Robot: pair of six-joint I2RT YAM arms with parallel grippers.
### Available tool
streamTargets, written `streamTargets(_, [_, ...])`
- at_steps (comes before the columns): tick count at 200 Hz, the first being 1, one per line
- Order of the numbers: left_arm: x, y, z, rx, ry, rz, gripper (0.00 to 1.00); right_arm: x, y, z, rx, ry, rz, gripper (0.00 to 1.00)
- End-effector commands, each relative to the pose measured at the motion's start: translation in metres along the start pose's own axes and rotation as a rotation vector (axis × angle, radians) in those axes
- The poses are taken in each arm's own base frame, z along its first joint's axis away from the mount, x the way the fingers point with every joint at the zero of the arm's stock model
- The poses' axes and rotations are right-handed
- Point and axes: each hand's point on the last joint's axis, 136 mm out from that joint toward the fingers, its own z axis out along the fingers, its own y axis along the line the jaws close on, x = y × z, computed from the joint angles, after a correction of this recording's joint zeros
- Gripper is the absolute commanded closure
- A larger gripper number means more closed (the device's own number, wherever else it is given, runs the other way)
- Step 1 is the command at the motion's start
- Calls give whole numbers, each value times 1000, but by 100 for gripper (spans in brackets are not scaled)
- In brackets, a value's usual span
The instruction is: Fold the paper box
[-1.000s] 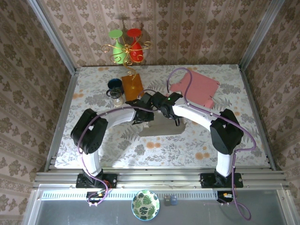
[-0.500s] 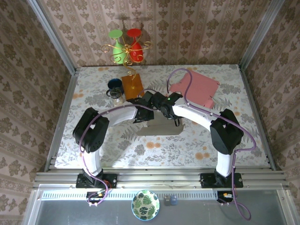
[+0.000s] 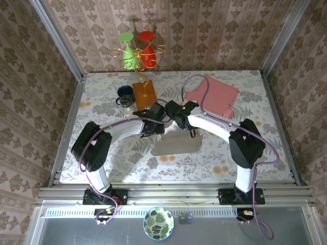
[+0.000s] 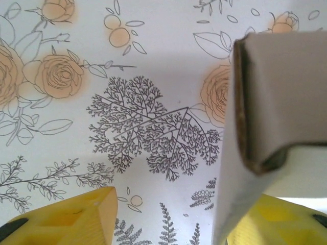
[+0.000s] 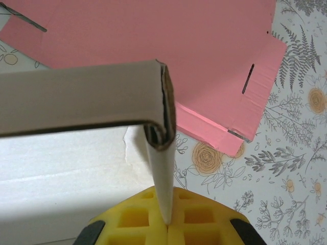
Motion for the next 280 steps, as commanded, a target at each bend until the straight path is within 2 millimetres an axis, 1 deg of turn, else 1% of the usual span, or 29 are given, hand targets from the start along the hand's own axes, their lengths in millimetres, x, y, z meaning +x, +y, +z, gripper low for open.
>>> streamTargets(1, [-10,-28,-22,138,-60,31,43,0,-5,11,48,-9,23,100])
streamTargets(20, [-10,-29,-20,169,-67,24,45,0,-4,11,42,-6,22,100])
streamTargets(51, [-22,-30,-22,215,-116,15,52,2,-2,12,37,-1,19,100])
streamTargets(69, [-29,-29,-24,221,-138,24,49,3,-3,13,37,4,16,100])
streamTargets(92, [-31,-23,-18,199,-124,42,48,3,-3,13,33,5,15,100])
streamTargets(108, [-31,-18,-12,170,-113,48,52,3,-2,13,33,7,13,100])
streamTargets(122, [-34,-16,-9,156,-118,59,57,3,-2,13,32,8,14,100])
streamTargets(152, [-26,-13,2,113,-86,81,73,3,-3,13,33,11,14,100])
streamTargets(176, [-21,-14,6,70,-78,106,78,3,-2,13,29,10,16,100])
streamTargets(193, [-17,-9,9,6,-63,115,87,3,-2,13,29,11,15,100])
streamTargets(207, [-15,-7,11,-23,-54,106,95,3,-2,13,28,12,14,100])
streamTargets(215, [-14,-6,12,-36,-48,98,98,3,-1,14,29,14,13,100])
streamTargets(217, [-13,-6,12,-40,-46,96,100,4,-1,14,29,15,12,100])
streamTargets(253, [-4,-1,6,-170,-26,102,100,6,0,16,29,24,12,100])
streamTargets(267, [-1,-1,7,-180,-24,90,100,8,0,18,29,32,14,100])
streamTargets(280, [-2,-6,7,-155,-28,86,100,9,1,20,27,39,14,100])
